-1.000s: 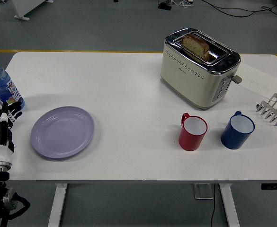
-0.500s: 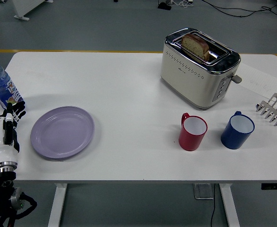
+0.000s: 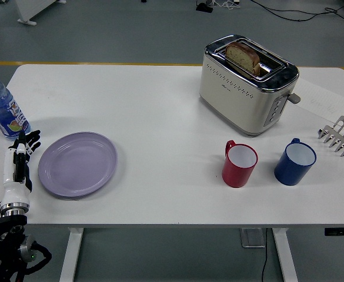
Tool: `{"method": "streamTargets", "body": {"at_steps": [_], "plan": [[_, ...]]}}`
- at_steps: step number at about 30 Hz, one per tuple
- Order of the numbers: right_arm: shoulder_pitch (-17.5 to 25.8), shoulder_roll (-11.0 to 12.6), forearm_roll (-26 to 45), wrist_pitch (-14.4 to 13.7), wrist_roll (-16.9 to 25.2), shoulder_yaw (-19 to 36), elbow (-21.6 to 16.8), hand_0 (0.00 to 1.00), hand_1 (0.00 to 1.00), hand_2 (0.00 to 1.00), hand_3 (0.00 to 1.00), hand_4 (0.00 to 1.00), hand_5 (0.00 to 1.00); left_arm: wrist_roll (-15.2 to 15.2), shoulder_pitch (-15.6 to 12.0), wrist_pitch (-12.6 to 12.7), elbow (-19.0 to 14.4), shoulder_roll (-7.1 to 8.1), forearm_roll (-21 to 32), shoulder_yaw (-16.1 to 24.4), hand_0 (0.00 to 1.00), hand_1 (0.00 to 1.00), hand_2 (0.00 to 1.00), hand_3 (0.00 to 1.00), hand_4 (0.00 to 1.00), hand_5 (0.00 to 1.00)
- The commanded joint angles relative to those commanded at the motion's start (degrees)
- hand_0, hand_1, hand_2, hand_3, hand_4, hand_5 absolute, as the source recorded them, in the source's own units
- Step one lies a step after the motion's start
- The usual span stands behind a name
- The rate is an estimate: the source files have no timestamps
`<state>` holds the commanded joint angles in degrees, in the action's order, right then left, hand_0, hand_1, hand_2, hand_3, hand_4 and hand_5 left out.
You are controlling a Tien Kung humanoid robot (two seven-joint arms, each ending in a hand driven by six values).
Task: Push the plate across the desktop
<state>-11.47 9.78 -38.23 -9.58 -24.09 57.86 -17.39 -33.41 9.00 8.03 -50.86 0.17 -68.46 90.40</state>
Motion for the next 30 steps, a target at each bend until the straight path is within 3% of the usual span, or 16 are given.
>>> {"method": "streamTargets", "body": {"at_steps": [30], "plan": [[0.9, -0.3, -1.3, 0.2, -0.6, 0.6, -0.2, 0.632, 0.600, 0.684, 0.608, 0.360, 0.395, -0.9, 0.4, 0.7, 2.3, -0.17, 1.5, -1.2, 0.780, 0.809, 0.784, 0.631, 0.587, 0.998]]}}
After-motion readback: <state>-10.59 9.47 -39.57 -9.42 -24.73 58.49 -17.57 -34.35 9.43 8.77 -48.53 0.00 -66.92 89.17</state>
